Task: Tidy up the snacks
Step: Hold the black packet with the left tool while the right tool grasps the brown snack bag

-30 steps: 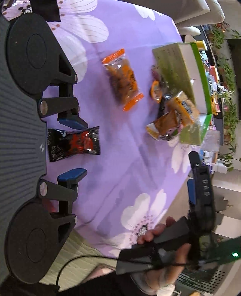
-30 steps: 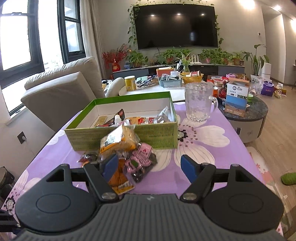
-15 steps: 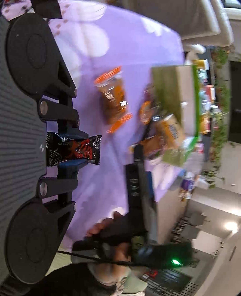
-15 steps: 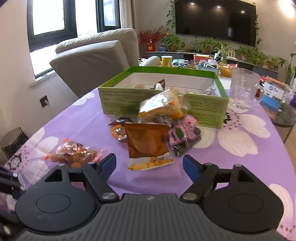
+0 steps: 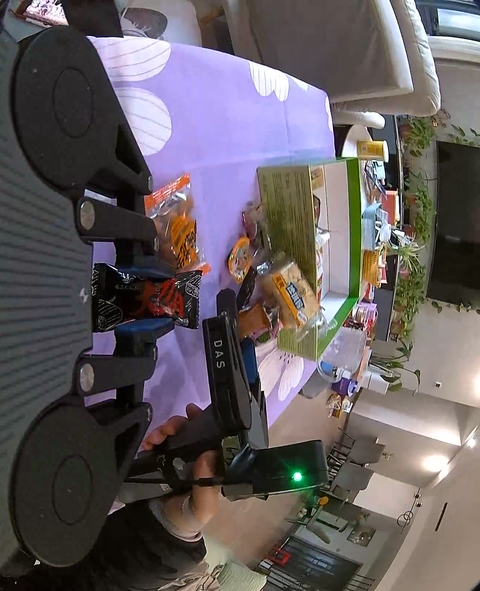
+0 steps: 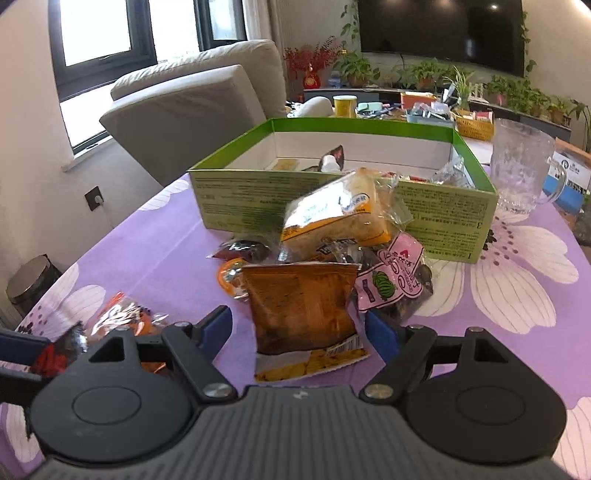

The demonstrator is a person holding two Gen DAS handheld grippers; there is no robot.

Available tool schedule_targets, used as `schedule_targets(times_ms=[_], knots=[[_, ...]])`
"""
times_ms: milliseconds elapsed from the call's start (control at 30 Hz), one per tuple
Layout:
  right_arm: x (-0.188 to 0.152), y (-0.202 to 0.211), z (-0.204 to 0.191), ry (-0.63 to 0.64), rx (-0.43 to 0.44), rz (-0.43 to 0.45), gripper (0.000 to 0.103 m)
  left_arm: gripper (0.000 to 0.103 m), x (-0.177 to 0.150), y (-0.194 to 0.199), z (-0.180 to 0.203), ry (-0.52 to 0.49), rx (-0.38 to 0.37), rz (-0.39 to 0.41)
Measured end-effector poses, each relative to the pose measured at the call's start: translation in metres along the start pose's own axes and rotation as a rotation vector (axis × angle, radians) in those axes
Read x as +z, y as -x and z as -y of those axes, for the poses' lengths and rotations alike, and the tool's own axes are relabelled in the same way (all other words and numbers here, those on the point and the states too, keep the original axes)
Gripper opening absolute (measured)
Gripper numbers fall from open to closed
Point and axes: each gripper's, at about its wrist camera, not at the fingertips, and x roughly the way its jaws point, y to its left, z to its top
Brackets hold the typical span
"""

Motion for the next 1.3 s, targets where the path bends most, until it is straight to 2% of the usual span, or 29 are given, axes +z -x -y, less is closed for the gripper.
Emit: schedule_targets(times_ms=[433,533,800,900,1100,1300], knots=[[-0.003,0.005,-0.003,0.046,-0.013,0.015,0.047,0.022,0.008,0.0,-0.004,0.023,0.003,0.016],[-0.002,0.017,0.001,0.03,0.013,0.04,0.047,0.022,0.01,0.0,-0.005,0.028,0.003,0.025],[0.008,0.042,0.001,0.033,0.017,0.126,0.046,0.022,0.024,-0.001,0.0,0.007,-0.003,0.056],[0.009,0.04,-0.001,0.055,0.021,0.11,0.046,0.022,0.023,-0.003,0.0,0.006,-0.006,0.053],[-0.009,0.034,-0.001,0.085,0.082,0.031,0.048,0.022,0.02,-0.005,-0.007,0.029,0.011,0.039],[-0.021,0.04,0.011,-0.017,0.053,0.021,0.048,0.022,0.018,-0.006,-0.008,0.04,0.012,0.038]])
